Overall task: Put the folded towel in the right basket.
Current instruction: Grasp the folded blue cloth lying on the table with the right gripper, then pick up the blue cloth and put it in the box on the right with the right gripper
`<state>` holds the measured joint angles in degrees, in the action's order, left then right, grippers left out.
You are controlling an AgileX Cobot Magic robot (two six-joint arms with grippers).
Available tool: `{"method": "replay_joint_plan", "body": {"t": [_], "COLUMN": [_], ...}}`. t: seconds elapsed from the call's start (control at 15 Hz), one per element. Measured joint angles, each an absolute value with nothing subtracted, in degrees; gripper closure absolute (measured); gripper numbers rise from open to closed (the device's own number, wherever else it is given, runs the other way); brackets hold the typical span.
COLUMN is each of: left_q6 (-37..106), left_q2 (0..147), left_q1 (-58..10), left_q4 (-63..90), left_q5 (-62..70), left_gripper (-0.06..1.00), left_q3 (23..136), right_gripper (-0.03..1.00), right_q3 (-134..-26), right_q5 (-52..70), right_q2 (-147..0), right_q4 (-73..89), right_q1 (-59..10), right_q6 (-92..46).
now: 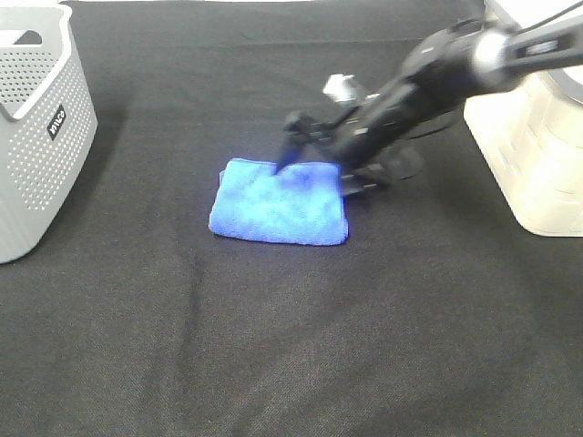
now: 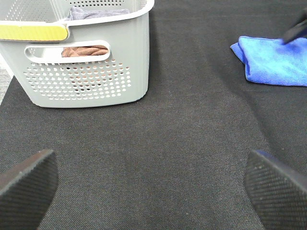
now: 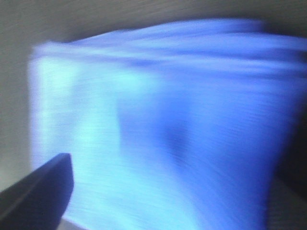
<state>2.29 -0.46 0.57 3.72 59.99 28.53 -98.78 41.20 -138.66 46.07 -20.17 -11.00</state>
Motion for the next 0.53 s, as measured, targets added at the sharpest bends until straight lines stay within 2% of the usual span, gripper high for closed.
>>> {"method": "replay_joint_plan", "body": {"t": [0.07,0.13,0.2,0.27,0.33,0.53], "left_q6": [2.3,2.3,2.3,2.3,2.3,2.3], "left_q2": [-0.5,-0.5,-0.5,-0.5,-0.5,-0.5], "left_q1": [0.6,0.6,0.6,0.6,0.6,0.6], "left_q4": [3.7,3.7,3.7,3.7,3.7,3.7], "left_q5": [60.0,60.0,60.0,60.0,60.0,60.0], "left_gripper": [-0.03,-0.03,-0.03,-0.03,-0.03,-0.03], "left_q3": [28.5,28.5,28.5,28.5,28.5,28.5], "right_gripper": [0.25,0.25,0.38,0.55,0.8,0.79], "right_q3": [-100.3,-100.3,-100.7,-101.3,-102.0,-106.4], "right_q5": [39.8,39.8,39.7,40.3,41.3,47.6], "right_q2": [-140.2,-140.2,-140.8,-141.5,-141.6,-141.2], "right_q4": [48.6,48.6,48.6,48.3,47.9,44.0], "right_q1": [-24.1,-24.1,-24.9,-25.0,-24.8,-24.8], "right_q6": [-12.0,-12.0,-11.9,-11.5,-11.5,-11.5]}}
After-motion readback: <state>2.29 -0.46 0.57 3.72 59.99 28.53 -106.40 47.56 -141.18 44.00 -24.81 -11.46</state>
